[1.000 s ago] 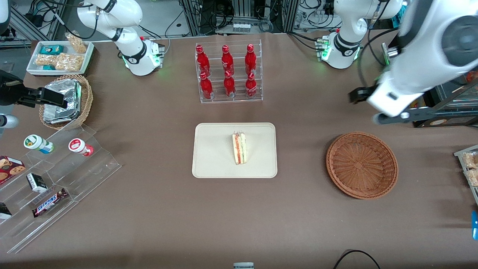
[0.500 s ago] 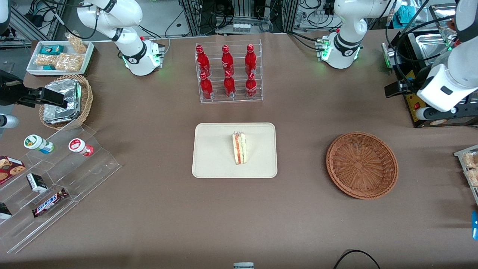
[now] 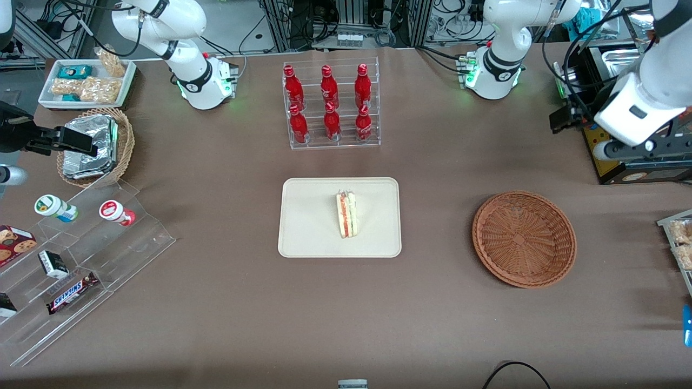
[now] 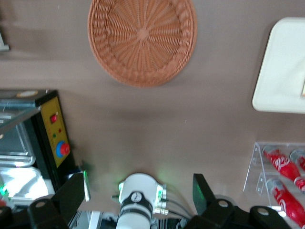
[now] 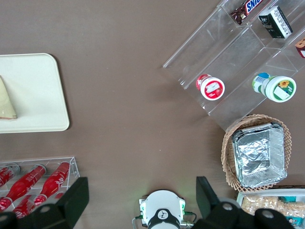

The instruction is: Place sandwich from basket to tray

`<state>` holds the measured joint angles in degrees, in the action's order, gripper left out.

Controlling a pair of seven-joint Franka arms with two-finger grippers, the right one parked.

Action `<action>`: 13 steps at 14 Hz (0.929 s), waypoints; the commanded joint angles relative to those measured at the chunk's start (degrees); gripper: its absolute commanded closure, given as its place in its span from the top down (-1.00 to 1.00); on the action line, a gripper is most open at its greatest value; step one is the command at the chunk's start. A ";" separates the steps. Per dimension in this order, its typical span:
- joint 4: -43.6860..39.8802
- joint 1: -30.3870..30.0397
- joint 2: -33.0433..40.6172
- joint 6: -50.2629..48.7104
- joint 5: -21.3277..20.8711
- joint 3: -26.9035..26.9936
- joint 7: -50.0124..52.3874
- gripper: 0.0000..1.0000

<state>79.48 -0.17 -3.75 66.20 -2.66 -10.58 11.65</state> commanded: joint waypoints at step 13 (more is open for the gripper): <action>7.79 -0.53 6.56 6.84 2.30 0.47 0.74 1.00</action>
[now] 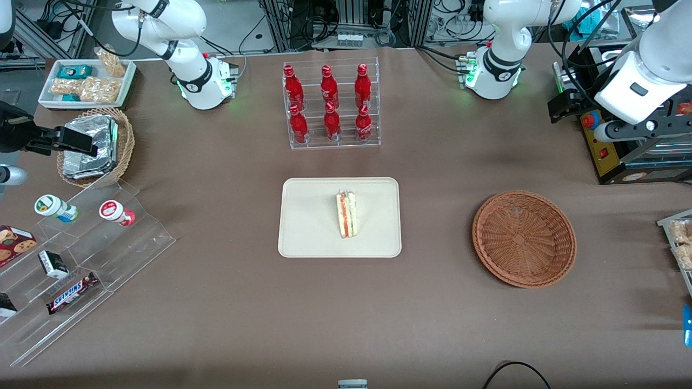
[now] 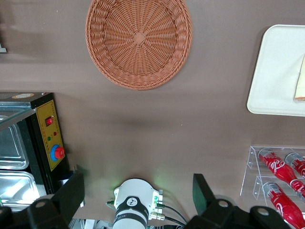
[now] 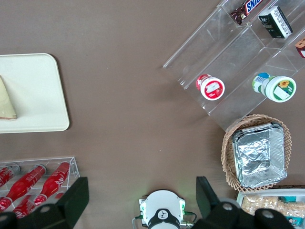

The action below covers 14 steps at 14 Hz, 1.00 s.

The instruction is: Place sandwich from basket to tray

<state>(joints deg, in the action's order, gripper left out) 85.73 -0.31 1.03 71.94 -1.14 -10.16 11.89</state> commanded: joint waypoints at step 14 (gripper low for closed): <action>1.29 -6.19 1.61 1.80 3.68 -4.07 3.32 1.00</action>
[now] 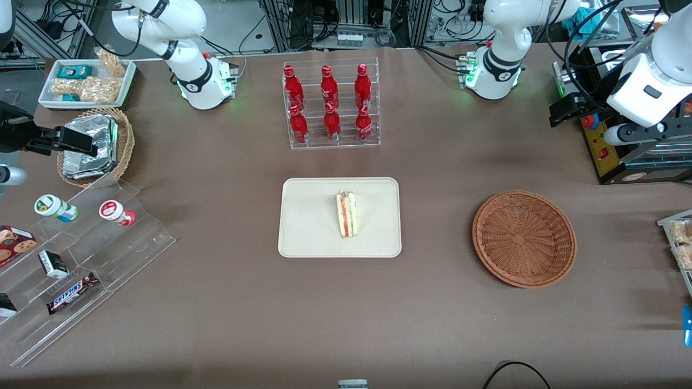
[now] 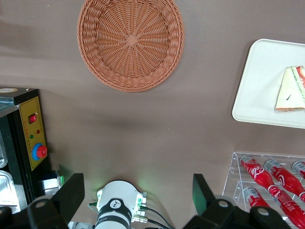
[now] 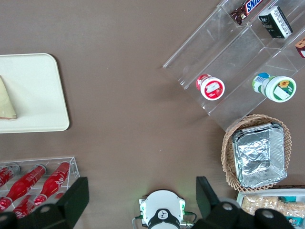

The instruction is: Place sandwich from basket to tray

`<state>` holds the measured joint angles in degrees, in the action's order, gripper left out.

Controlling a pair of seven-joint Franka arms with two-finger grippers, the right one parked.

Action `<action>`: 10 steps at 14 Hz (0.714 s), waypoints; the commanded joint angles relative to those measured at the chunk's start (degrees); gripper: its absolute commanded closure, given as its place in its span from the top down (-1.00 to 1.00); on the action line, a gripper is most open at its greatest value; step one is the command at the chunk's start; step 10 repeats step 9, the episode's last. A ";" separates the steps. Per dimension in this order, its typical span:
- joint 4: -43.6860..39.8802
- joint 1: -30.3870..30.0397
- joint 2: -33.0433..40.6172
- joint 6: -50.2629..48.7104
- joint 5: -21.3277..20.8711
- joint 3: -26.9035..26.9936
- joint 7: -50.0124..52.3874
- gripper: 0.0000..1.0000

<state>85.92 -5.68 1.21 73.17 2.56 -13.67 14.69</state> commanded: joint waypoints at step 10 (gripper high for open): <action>-1.19 -0.73 -0.42 0.74 -0.10 -0.56 2.53 1.00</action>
